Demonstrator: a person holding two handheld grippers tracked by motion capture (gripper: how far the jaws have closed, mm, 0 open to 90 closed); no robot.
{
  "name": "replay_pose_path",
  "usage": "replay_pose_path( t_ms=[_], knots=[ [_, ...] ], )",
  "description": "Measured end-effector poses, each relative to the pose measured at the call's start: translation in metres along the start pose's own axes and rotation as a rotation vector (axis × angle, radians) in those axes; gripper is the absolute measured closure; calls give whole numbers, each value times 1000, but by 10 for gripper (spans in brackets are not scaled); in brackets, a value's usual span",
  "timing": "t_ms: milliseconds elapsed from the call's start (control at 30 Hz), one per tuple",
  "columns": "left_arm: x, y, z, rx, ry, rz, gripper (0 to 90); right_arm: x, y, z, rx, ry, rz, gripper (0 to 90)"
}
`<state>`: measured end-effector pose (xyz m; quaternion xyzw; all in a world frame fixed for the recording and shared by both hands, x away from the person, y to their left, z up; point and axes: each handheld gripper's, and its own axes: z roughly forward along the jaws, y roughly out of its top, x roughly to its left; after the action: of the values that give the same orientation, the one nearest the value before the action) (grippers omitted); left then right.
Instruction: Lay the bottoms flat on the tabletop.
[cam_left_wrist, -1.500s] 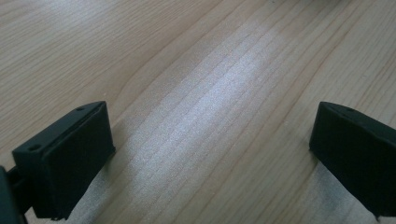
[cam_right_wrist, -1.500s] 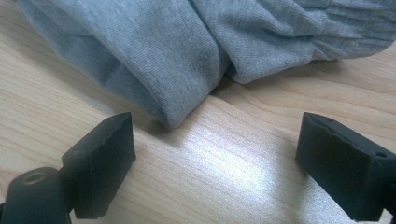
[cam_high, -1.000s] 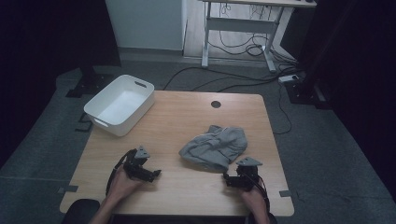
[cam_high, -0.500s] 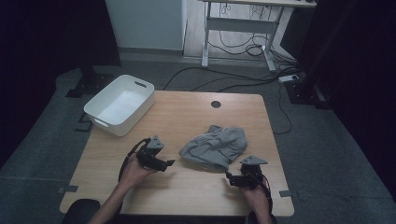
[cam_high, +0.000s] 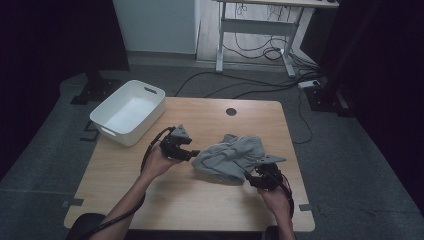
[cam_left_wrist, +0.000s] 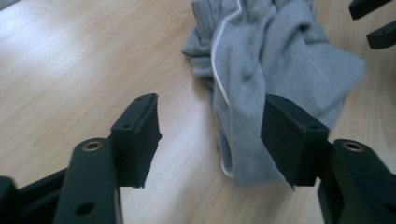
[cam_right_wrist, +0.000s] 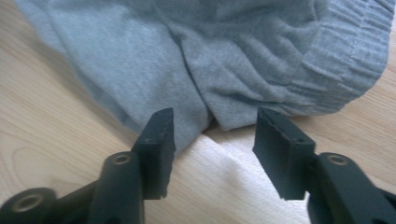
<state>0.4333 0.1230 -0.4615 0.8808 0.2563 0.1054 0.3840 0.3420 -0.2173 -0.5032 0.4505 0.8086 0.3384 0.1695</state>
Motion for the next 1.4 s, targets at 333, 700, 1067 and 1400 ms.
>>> replay_pose_path(
  t_ms=[333,700,1067,1400],
  knots=[
    [4,18,44,57,-63,-27,392,-4,13,29,41,-21,-46,443],
    [-11,9,72,163,-10,43,792,-3,18,39,103,-10,-13,862],
    [6,25,-11,-31,74,29,817,-19,34,-21,14,-69,6,900],
    [14,-4,-58,-59,98,2,813,-13,66,-51,-54,-25,-19,895]
  ],
)
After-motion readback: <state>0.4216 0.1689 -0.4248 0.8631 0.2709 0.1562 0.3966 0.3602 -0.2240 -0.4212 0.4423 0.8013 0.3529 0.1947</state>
